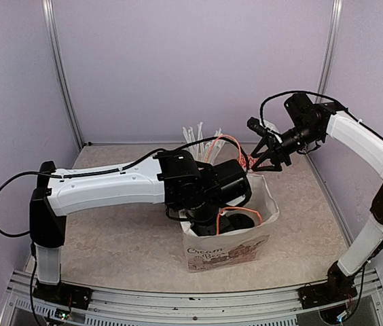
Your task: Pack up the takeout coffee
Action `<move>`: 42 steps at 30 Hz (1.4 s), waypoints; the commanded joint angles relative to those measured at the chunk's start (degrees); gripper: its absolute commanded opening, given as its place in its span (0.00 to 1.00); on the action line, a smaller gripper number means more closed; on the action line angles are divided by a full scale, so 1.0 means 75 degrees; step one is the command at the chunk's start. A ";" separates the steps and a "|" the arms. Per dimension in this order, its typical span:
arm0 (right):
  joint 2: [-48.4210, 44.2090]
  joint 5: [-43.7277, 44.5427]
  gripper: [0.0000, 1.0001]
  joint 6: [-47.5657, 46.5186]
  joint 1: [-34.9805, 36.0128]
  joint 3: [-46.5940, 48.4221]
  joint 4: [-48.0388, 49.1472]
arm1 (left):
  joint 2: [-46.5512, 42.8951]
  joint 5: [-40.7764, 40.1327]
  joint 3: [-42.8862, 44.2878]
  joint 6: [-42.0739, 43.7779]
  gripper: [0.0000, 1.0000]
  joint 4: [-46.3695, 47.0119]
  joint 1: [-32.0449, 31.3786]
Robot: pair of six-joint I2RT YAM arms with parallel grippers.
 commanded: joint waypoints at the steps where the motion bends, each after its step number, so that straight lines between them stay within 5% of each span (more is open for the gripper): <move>1: 0.0037 -0.0020 0.66 0.0153 -0.0096 0.0227 -0.0112 | -0.0563 0.0125 -0.0025 0.0005 0.91 0.0442 0.0006; 37: -0.0053 0.0663 0.70 0.1657 -0.0695 0.1613 0.0424 | -0.2411 -0.0413 0.1099 0.1823 0.95 0.2215 0.0542; 40: -0.0402 0.0714 0.76 0.2271 -0.1267 0.1276 0.1079 | -0.2825 -0.1113 0.0458 0.1667 0.99 0.2723 0.1047; 42: -0.0691 0.0935 0.96 0.2626 -0.1624 0.1144 0.1385 | -0.3283 -0.1687 -0.0087 0.1425 0.99 0.3107 0.1498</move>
